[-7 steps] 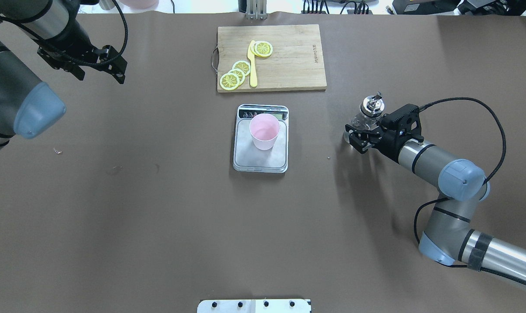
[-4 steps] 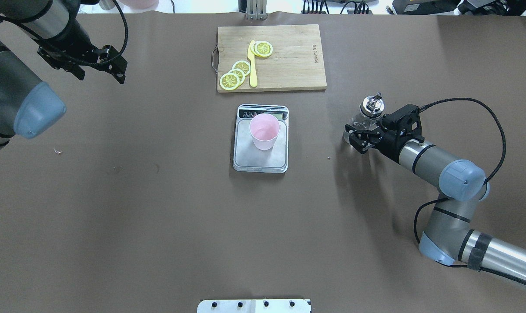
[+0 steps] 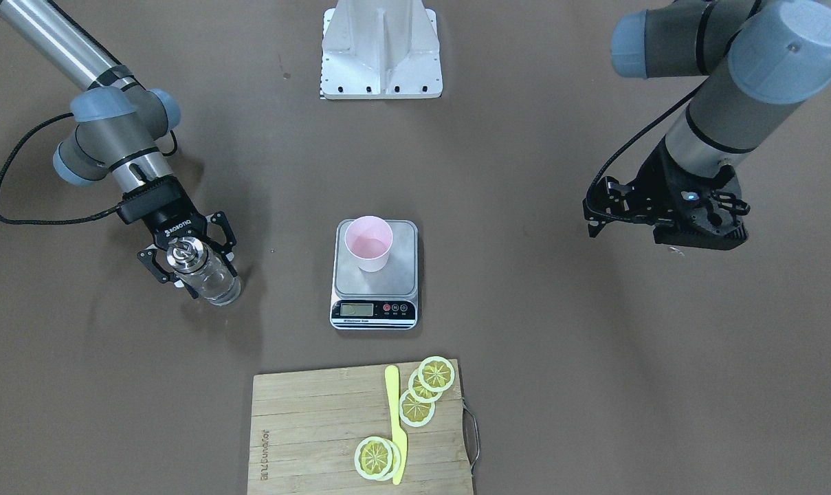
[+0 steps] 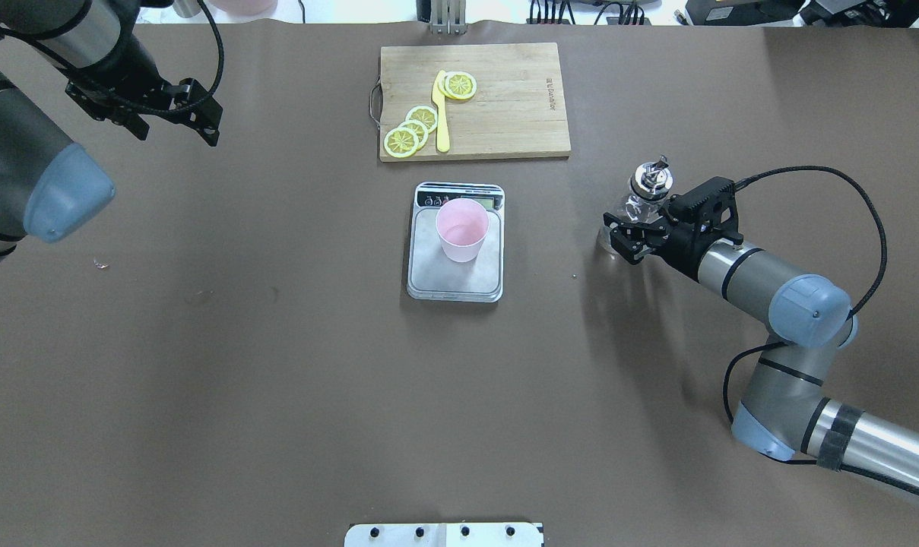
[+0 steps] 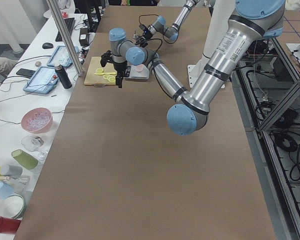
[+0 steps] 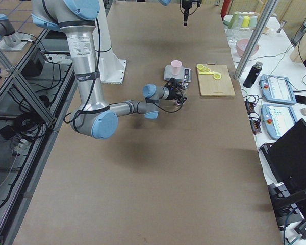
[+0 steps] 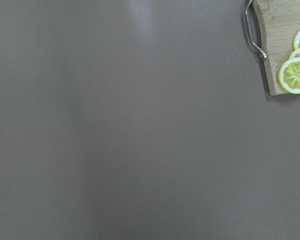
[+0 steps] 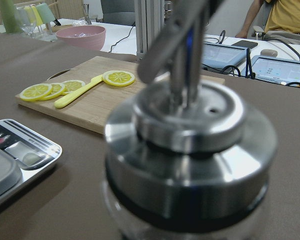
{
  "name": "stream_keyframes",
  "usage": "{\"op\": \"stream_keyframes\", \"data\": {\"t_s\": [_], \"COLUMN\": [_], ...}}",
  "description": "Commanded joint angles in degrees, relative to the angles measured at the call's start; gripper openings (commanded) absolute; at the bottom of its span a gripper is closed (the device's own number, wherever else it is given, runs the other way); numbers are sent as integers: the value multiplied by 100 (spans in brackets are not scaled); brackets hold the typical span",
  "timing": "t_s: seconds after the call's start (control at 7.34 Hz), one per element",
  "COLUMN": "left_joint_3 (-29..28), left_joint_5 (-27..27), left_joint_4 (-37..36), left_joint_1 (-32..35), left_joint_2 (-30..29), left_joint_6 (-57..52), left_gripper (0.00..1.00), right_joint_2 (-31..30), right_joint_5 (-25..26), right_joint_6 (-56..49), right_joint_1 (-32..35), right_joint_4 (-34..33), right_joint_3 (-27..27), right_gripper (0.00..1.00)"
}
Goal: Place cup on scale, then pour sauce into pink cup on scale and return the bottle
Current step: 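Lift the sauce bottle with the right gripper toward the scale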
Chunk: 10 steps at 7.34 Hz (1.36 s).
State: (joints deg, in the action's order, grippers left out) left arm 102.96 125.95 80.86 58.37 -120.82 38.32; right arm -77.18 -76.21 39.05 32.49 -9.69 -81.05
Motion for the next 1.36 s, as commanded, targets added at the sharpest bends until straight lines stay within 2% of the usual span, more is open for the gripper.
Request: {"op": "stream_keyframes", "data": {"t_s": [0.0,0.14,0.27,0.41,0.54,0.95,1.09,1.23], "left_joint_3": [5,5,-4,-4,-4,-13,-13,-13], "left_joint_5": [0,0,0,0,0,0,0,9], "left_joint_4": [0,0,0,0,0,9,9,9], "left_joint_1": [8,8,8,8,8,8,8,8], "left_joint_2": [6,6,6,6,6,15,15,15], "left_joint_6": [0,0,0,0,0,-9,0,-9], "left_gripper": [97,98,97,97,97,97,97,97], "right_joint_2": [-33,-60,-77,-78,-78,-174,-192,-192], "right_joint_5": [-278,-306,-307,-307,-315,-298,-202,130], "right_joint_6": [-55,-64,-64,-81,-273,-1196,-1555,-1941], "right_joint_1": [152,161,162,196,266,346,346,337], "right_joint_4": [-766,-980,-1017,-1148,-1419,-3471,-4061,-4746], "right_joint_3": [-575,-788,-799,-807,-929,-2183,-2475,-2747], "right_gripper": [25,27,9,0,0,0,0,0]}}
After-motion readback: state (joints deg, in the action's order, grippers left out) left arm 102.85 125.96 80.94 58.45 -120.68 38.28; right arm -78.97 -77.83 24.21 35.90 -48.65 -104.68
